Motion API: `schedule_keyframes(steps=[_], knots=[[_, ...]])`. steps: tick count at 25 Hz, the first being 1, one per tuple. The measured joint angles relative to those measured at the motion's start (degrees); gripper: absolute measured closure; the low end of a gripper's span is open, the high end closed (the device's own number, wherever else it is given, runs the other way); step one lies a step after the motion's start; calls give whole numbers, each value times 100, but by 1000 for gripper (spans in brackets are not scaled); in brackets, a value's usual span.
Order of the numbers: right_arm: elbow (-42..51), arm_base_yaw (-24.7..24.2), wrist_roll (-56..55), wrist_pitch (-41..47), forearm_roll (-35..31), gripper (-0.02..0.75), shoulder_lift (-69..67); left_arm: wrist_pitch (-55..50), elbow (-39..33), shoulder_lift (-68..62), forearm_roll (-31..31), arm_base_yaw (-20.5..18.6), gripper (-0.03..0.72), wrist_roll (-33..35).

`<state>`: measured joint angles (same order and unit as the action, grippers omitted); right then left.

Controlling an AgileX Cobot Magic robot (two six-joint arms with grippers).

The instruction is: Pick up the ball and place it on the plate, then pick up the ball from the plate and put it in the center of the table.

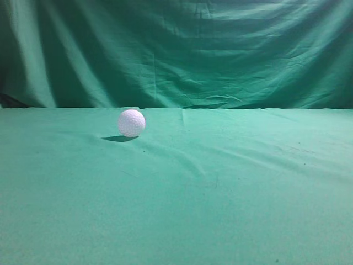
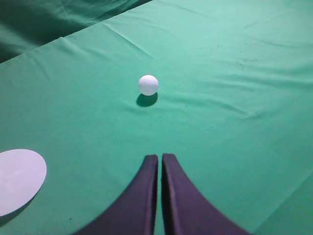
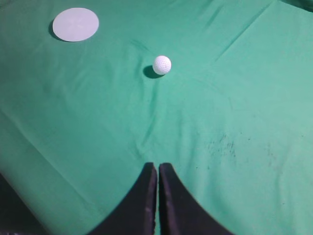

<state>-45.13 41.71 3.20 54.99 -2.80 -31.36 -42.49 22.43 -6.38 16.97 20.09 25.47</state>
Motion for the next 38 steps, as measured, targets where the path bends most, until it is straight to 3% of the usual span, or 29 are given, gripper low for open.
schedule_keyframes(steps=[7,12,31,35,38], knots=[[1576,0,0,-1401,-302,738,456,640,-214,0,0,0,688,0],[2223,0,0,-2137,-501,738,454,1054,-633,0,0,0,688,0],[2406,0,-2,-2482,-924,738,454,1100,-941,0,0,0,688,0],[2474,0,-2,-2809,-566,738,556,1100,-941,0,0,0,688,-11],[2654,-301,-2,-3125,-331,738,800,1100,-941,0,0,0,688,-11]])
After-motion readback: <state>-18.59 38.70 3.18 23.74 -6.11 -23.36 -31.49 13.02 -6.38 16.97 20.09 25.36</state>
